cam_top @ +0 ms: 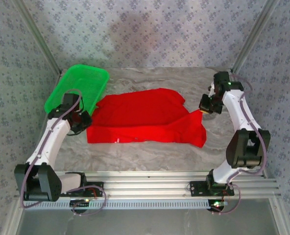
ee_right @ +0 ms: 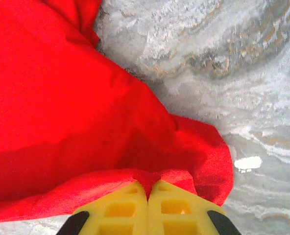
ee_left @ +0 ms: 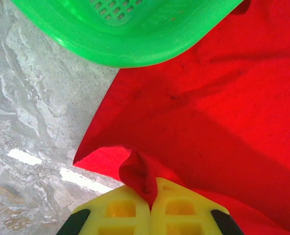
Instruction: Fold and stack the t-shirts
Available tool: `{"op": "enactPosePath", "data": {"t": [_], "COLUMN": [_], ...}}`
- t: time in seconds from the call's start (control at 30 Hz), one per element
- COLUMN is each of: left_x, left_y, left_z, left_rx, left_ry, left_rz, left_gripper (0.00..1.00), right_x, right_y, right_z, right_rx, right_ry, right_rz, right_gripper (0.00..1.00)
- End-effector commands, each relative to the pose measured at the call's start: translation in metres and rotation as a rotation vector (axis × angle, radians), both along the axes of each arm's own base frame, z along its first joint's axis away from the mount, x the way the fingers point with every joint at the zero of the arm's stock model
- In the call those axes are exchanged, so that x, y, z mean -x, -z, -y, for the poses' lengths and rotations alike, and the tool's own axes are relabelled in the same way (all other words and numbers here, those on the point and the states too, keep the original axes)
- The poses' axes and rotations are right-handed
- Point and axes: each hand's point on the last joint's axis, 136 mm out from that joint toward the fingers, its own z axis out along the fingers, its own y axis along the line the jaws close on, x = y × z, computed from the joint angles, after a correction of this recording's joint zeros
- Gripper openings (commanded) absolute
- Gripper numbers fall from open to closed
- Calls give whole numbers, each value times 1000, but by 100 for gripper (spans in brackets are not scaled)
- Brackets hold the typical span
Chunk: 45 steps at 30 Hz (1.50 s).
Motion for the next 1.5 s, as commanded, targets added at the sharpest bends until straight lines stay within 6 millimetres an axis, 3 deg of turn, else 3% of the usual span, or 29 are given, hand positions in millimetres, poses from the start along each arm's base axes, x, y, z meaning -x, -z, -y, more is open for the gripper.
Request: {"op": "enactPosePath", "data": {"t": [0.0,0.57,0.9,1.0,1.07,1.17,1.23,1.33,1.47], "left_x": [-17,-39,-50,-58,-62,-68,-65,-48,-11], "left_y": [-13,10,30,31,28,12,0,-22,-31], "left_z": [-4,-4,-2,2,8,19,30,46,61], "left_rx": [-36,-48,-56,-41,-23,2,34,60,115], "left_ry": [11,18,17,21,32,55,69,93,96], "left_rz": [54,11,-23,-7,3,43,52,66,65], "left_gripper": [0,0,0,12,33,55,62,74,82], "right_x": [-6,-56,-82,-91,-97,-106,-107,-90,-32], "right_y": [-4,7,31,41,45,37,23,-1,-15], "right_z": [4,-13,-40,-46,-51,-59,-60,-54,-39], "right_rx": [87,266,289,283,265,210,171,84,-30], "right_ry": [-64,-236,-314,-314,-313,-304,-284,-246,-162], "right_rz": [-17,-39,-51,-57,-60,-28,12,56,40], "right_gripper": [0,3,6,7,13,46,60,73,81]}}
